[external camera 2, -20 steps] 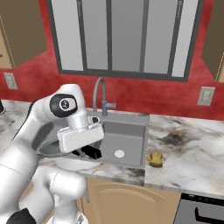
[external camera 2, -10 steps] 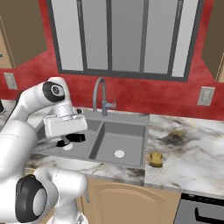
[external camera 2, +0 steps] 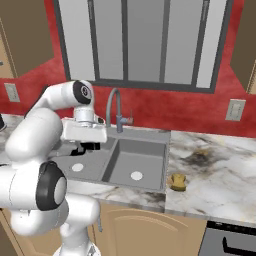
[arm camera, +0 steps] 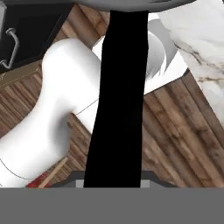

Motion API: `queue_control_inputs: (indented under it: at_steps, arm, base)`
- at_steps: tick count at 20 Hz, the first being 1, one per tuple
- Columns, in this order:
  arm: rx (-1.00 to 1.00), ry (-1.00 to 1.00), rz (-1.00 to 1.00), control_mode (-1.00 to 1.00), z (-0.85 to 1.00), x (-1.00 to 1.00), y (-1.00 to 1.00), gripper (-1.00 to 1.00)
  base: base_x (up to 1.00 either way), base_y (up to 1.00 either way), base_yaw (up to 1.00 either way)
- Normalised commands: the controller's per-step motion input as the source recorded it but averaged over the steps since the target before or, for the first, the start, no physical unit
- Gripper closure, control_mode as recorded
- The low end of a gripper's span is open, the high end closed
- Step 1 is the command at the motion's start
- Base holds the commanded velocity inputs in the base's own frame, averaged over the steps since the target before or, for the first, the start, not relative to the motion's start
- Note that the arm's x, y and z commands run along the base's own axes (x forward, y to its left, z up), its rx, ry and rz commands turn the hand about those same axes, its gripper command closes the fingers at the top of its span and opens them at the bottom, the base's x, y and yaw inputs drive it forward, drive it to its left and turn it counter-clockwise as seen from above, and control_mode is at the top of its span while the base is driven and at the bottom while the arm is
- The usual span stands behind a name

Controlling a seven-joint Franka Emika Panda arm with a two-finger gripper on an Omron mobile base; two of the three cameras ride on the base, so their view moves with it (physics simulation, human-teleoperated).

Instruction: Pick the pan and sponge and place them into the sink. Then turn on the water.

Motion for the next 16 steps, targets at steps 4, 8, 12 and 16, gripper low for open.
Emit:
queue_control_inputs:
  at_steps: [4,8,12,16]
  arm:
    - [0.0,0.0,-0.21,-1.0,-0.2,0.01,0.43,1.0]
    - [0.0,0.0,-0.21,-1.0,-0.24,0.0,0.52,1.0]
    - [0.0,0.0,-0.19,-1.0,-0.18,0.0,0.46,1.0]
    - [0.0,0.0,-0.16,-1.0,-0.2,0.04,0.46,1.0]
  base:
    - [0.0,0.0,0.0]
    - [0.0,0.0,0.0]
    - [0.0,0.0,0.0]
    - [0.0,0.0,0.0]
